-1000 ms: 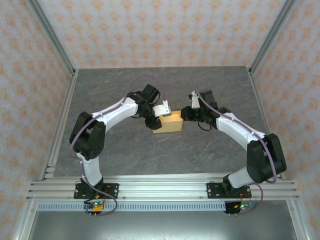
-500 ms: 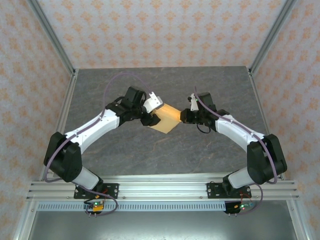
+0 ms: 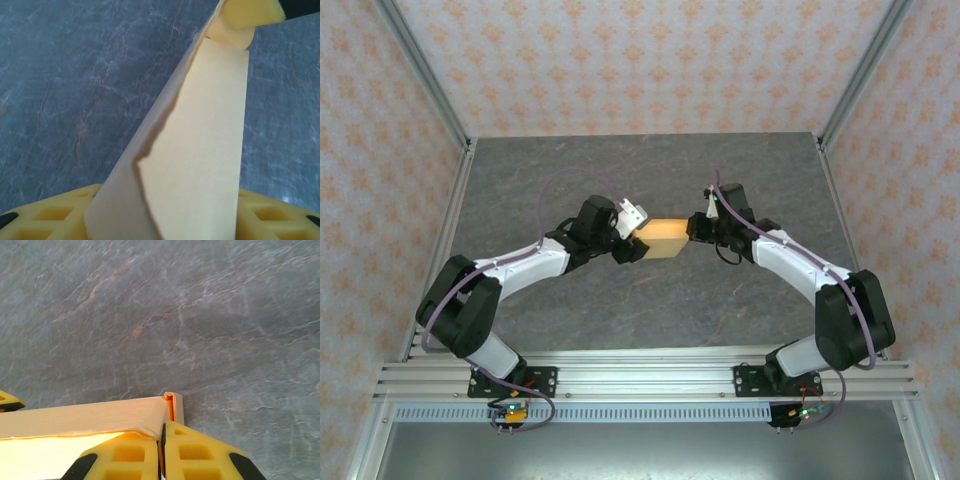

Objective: Fold the paper box

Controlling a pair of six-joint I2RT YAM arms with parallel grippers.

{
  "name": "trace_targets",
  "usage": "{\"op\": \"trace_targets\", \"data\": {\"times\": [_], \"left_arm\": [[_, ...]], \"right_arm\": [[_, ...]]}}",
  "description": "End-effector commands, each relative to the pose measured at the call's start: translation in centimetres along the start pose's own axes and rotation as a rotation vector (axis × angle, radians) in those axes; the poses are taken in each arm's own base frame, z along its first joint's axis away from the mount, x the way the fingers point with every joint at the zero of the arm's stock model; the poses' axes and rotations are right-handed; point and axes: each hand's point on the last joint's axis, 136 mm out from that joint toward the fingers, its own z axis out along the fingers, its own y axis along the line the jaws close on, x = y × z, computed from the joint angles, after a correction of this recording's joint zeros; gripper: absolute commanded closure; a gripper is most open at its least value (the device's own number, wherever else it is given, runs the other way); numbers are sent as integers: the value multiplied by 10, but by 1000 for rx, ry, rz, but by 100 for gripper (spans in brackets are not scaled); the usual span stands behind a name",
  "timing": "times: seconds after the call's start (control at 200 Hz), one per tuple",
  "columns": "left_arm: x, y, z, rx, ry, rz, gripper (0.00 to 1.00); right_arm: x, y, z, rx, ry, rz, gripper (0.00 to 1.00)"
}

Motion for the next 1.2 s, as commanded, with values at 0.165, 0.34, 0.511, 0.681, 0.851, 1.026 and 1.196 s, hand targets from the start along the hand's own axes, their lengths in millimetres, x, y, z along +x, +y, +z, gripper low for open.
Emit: {"op": "trace_targets", "data": {"times": [0.165,0.34,0.511,0.681,0.851,1.026,1.196], "left_arm": [[-28,22,18,-97,-154,0,43],[-21,25,25,-68,-144,-11,43],[-18,23,29,-26,-129,-10,43],[-16,17,31,41,-128,13,46],[-15,14,35,91,-113,37,48],[-12,8,35,141,-92,85,51],[-8,9,38,178,-75,91,53]], "right_arm": [[8,4,-5,-8,-30,-38,91],[12,-3,-1,17,-26,-56,84],[9,-8,-1,52,-33,-91,84],[-4,-7,-1,82,-47,-115,81],[-28,-6,-15,83,-120,-134,51],[-48,-14,-6,-3,-77,-125,47],[-55,-15,12,-15,-34,-160,54]]}}
